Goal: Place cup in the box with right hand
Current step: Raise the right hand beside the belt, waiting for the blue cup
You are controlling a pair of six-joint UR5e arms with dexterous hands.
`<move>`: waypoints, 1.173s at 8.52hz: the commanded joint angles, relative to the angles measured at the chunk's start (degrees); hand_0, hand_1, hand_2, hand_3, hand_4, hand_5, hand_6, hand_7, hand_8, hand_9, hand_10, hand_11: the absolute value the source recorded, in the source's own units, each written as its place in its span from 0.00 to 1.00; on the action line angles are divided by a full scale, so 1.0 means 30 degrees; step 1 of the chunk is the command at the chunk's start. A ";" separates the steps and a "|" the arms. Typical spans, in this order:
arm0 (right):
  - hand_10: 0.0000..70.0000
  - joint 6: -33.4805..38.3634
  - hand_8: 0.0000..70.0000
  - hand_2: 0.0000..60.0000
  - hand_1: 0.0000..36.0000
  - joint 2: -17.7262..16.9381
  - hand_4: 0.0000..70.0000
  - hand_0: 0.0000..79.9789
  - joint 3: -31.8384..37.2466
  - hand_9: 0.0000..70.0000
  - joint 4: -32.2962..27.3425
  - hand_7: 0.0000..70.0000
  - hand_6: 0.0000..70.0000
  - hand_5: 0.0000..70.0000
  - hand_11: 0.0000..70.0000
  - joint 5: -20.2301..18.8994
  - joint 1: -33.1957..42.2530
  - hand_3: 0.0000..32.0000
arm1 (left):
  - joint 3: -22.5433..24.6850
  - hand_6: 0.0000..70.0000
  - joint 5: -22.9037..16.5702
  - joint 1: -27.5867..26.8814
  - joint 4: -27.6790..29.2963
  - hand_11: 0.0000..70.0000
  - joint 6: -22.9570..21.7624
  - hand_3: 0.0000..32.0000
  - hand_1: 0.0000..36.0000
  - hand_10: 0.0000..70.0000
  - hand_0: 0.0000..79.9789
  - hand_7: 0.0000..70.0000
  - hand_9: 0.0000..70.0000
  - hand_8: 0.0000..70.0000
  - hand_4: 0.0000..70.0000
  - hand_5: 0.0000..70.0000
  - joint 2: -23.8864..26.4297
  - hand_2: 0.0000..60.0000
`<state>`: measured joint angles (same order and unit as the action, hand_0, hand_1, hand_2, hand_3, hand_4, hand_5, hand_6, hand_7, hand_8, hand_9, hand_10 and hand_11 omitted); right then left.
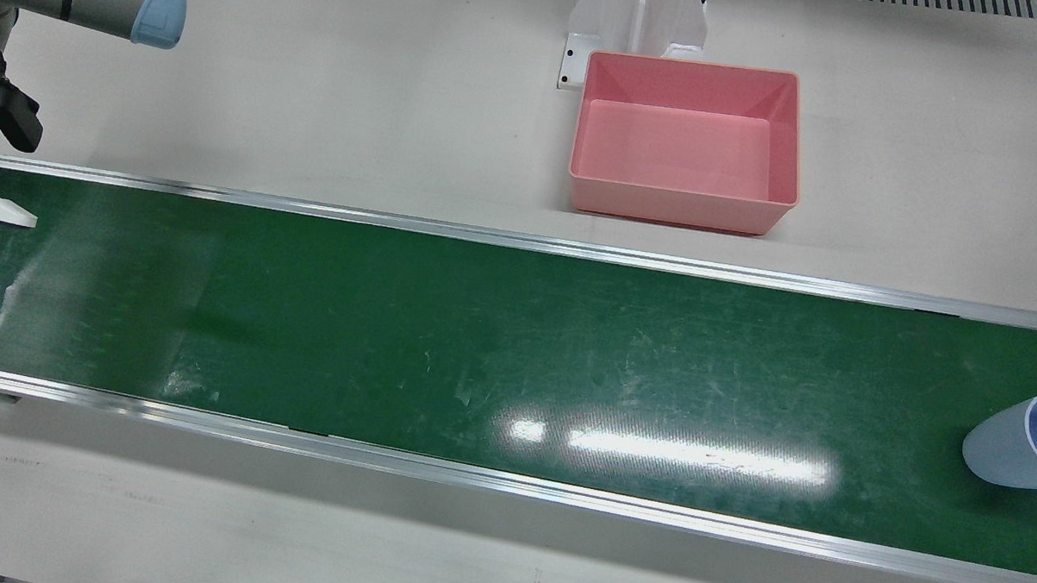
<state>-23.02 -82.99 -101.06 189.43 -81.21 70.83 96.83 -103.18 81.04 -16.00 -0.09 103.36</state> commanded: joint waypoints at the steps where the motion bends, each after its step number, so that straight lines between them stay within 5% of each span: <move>1: 0.00 0.0231 0.00 0.20 0.51 -0.0050 0.00 0.61 -0.0239 0.00 0.0019 0.00 0.01 0.06 0.00 -0.0029 0.0179 0.00 | -0.0021 0.00 0.0000 0.0000 0.0000 0.00 0.0000 0.00 0.00 0.00 0.00 0.00 0.00 0.00 0.00 0.00 0.0000 0.00; 10: 0.00 0.1051 0.00 0.21 0.51 -0.0724 0.00 0.61 -0.0680 0.00 0.0019 0.00 0.01 0.06 0.00 -0.0088 0.0033 0.00 | -0.0080 0.00 0.0000 0.0000 0.0000 0.00 0.0000 0.00 0.00 0.00 0.00 0.00 0.00 0.00 0.00 0.00 0.0000 0.00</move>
<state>-19.93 -85.10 -103.09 189.49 -81.57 71.26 96.64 -103.18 81.01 -16.00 -0.09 103.36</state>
